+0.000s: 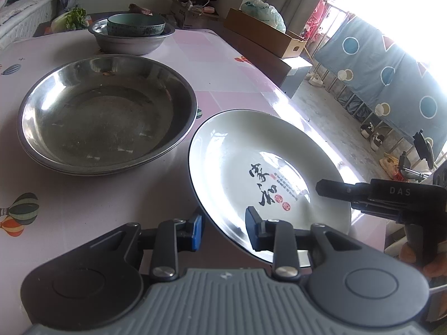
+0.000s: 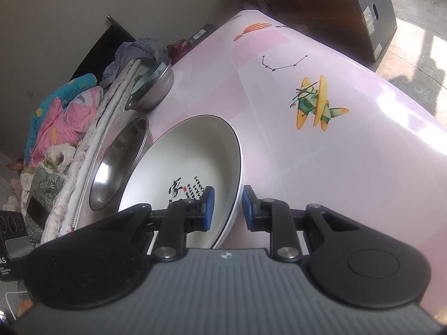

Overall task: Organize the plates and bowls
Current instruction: 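Lift the white calligraphy plate with both tools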

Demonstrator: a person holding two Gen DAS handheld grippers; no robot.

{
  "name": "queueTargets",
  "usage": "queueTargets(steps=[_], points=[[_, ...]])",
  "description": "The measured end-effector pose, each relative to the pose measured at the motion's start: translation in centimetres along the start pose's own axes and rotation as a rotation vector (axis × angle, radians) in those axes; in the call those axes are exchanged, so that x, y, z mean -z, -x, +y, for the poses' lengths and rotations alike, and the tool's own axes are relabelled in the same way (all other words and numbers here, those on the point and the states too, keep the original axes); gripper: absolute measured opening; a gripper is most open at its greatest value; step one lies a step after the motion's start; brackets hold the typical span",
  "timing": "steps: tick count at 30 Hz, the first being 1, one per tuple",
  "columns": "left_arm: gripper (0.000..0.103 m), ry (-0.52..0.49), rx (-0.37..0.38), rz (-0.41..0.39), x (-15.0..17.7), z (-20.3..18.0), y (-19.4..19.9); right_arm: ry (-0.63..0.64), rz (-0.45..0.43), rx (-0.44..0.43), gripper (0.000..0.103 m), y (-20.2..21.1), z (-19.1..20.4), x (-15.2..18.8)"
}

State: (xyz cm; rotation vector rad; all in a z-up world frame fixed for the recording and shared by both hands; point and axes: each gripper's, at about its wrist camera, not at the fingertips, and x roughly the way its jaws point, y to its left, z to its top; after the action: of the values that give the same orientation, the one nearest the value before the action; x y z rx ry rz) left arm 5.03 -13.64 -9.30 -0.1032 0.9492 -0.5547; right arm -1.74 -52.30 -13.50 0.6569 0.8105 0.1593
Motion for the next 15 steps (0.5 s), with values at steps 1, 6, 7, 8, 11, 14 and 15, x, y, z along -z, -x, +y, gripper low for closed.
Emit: queueTargets(steps=[1,6,7,8,11,14,15], points=[[0.032,0.001,0.001,0.000,-0.02,0.02,-0.01,0.002,0.000,0.002,0.022,-0.02,0.04,-0.02],[0.032,0.005,0.000,0.001,-0.15,0.04,-0.10,0.006,0.000,0.004,0.022,-0.10,0.11,-0.11],[0.032,0.005,-0.002,0.002,-0.17,0.00,-0.14,0.007,0.000,0.004,0.022,-0.12,0.14,-0.14],[0.032,0.004,-0.004,0.002,-0.17,-0.08,-0.17,0.008,0.001,0.005,0.022,-0.14,0.18,-0.17],[0.032,-0.007,-0.010,0.002,0.01,-0.30,-0.10,0.019,0.002,0.007,0.022,-0.22,0.29,-0.30],[0.032,-0.008,0.001,0.008,0.11,-0.33,0.03,0.032,0.004,0.012,0.023,-0.41,0.33,-0.51],[0.032,-0.009,0.008,0.010,0.12,-0.31,0.05,0.038,0.003,0.015,0.022,-0.51,0.36,-0.68]])
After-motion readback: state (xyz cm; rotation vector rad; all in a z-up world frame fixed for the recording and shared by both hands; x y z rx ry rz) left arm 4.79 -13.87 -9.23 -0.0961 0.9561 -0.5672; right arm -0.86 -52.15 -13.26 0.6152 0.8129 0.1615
